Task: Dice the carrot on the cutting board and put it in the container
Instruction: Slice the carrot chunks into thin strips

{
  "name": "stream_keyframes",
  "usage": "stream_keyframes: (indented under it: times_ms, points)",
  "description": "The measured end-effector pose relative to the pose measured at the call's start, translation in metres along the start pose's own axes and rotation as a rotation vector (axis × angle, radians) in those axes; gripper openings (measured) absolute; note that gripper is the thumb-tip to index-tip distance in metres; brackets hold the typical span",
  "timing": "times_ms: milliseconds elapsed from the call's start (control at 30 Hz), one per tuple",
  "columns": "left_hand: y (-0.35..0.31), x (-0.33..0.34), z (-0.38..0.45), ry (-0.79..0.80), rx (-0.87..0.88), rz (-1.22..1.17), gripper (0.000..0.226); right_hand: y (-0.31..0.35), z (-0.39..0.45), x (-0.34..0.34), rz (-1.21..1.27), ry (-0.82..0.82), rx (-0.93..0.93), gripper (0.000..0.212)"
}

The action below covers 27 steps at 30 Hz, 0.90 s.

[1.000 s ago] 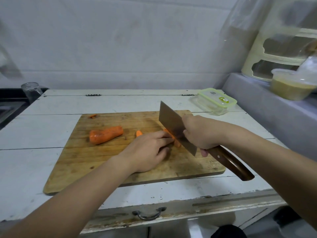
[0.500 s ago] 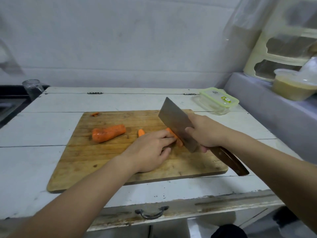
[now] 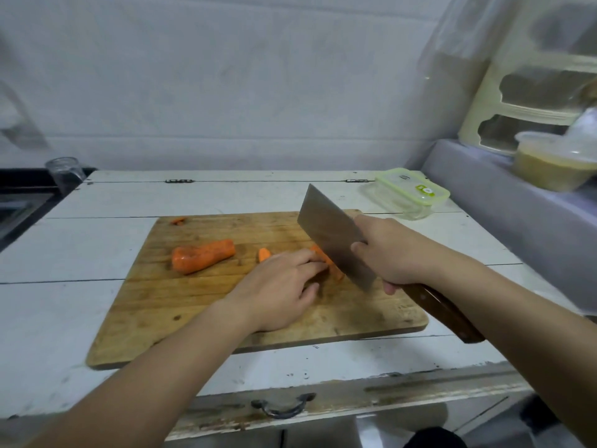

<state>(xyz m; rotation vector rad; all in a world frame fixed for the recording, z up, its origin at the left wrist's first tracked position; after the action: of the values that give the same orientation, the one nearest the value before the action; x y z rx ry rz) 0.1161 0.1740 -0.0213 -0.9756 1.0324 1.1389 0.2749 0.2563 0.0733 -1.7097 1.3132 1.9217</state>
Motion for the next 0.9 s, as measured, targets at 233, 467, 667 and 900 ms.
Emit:
stream_keyframes:
  times_ms: [233, 467, 667, 900]
  points:
    - [0.000, -0.001, 0.001, 0.003, 0.003, 0.004, 0.047, 0.007, 0.003, 0.005, -0.141, 0.012, 0.032, 0.007]
    - [-0.001, -0.002, 0.000, -0.006, 0.011, 0.012, 0.047, 0.008, 0.001, 0.003, -0.205, 0.047, 0.035, 0.014]
    - [-0.001, -0.001, 0.001, -0.019, 0.026, 0.004, 0.048, 0.009, -0.005, 0.004, -0.175, 0.070, 0.040, 0.005]
    - [-0.001, -0.002, 0.000, -0.008, 0.022, -0.012, 0.048, 0.009, -0.015, 0.003, -0.127, 0.054, 0.021, 0.022]
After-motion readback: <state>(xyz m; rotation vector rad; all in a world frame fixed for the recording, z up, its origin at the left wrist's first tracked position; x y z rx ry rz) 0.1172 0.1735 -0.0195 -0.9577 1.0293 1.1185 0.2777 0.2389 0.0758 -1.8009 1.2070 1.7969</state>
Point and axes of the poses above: each hand's wrist, its own z-axis towards the middle knuckle, its own x-axis out of the palm, y = z × x, the point moved 3 cm from there along z, towards the middle knuckle, and after that the axes turned 10 degrees about z, right-handed, at the moved point
